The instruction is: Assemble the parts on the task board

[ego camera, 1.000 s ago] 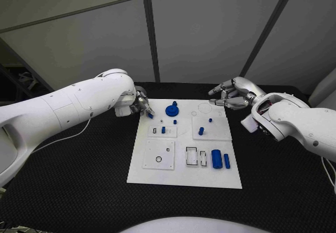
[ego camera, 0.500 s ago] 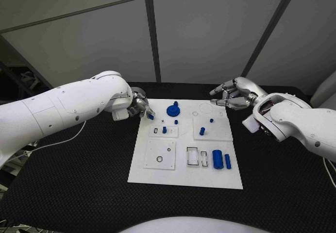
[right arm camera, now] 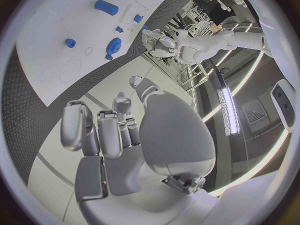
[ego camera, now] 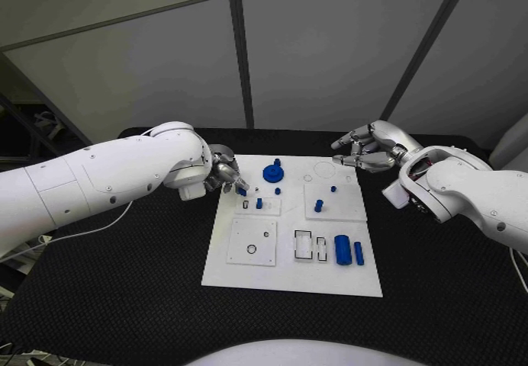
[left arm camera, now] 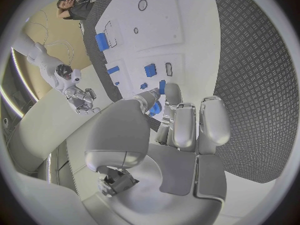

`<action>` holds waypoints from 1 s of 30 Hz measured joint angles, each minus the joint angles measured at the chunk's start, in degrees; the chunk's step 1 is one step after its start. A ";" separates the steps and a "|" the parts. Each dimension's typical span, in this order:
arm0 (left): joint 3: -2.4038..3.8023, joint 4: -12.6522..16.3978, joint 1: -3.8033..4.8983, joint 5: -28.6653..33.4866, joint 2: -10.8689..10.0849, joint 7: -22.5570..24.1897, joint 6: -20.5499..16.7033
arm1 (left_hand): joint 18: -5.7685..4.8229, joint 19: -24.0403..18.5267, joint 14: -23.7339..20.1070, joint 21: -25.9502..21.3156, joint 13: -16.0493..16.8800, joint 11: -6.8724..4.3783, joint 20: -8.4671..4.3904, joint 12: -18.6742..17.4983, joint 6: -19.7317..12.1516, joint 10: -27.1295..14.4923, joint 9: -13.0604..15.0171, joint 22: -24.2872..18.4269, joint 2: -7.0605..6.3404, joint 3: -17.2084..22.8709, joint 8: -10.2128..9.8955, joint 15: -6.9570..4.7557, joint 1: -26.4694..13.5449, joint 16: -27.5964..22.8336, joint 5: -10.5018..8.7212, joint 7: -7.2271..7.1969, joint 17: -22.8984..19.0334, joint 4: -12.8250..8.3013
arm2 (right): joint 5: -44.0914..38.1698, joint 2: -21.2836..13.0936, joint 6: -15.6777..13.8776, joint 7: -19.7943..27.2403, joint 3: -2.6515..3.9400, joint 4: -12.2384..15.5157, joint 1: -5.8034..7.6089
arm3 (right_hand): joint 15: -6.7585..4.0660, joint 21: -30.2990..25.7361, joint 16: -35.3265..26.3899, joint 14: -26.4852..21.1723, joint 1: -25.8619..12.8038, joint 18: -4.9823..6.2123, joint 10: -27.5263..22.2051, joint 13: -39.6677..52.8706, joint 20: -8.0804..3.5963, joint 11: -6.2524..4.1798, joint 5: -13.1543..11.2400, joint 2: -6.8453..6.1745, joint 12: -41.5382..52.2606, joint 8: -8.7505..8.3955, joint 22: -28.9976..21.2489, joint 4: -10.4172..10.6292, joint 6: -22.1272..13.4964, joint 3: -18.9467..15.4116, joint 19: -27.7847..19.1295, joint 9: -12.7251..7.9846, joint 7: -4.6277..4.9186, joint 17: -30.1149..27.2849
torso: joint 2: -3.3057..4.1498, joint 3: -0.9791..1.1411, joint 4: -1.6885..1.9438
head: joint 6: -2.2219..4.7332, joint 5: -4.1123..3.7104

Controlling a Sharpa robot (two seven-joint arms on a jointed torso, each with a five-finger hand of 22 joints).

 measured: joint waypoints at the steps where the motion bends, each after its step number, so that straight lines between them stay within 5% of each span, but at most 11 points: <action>1: -0.01 0.21 -0.08 -0.25 -0.04 -0.05 -0.15 | 0.00 0.00 0.00 0.00 0.00 0.04 0.00 0.00 0.00 0.04 0.00 0.00 0.00 0.01 0.00 0.00 0.00 0.00 0.00 0.00 0.00 -0.01 | 0.00 0.00 0.00 0.00 0.00 0.00 0.00 | 0.00 0.00 0.00 0.00 0.00 0.00 0.00 0.00 0.00 0.00 0.00 0.00 0.00 0.00 0.00 0.00 0.00 0.00 0.00 0.00 0.00 0.00 | 0.02 0.00 -0.03 | 0.00 0.04; 14: -1.01 2.36 -1.08 -3.63 -0.12 -0.75 -0.76 | 0.00 0.00 0.00 0.22 0.18 -0.11 0.00 0.03 -0.21 0.29 0.44 0.16 -0.37 0.47 0.34 0.00 -0.37 0.00 -0.02 -0.20 -0.01 0.30 | 0.00 -0.09 0.11 0.00 0.00 0.02 0.00 | 0.00 0.00 0.00 0.00 0.00 0.00 0.00 0.00 0.00 0.00 0.00 0.00 0.00 0.00 0.01 0.00 0.00 0.00 0.00 0.00 0.00 -0.01 | 0.10 0.03 -0.14 | -0.17 0.03; 30: -1.16 2.80 -1.39 -6.09 -0.05 -1.30 -0.66 | 0.00 0.22 0.00 0.56 0.75 0.01 -0.18 0.62 -0.21 0.79 1.22 0.66 -1.09 1.81 0.64 0.01 -1.10 0.00 0.20 -0.19 0.03 -0.08 | 0.00 -0.11 0.27 0.04 0.00 0.07 0.00 | 0.00 0.00 0.00 0.00 0.00 0.00 0.00 0.00 0.00 0.00 0.00 0.00 0.00 0.00 0.01 0.00 0.00 0.00 0.00 0.01 0.00 -0.01 | 0.12 -0.02 -0.10 | -0.50 0.14</action>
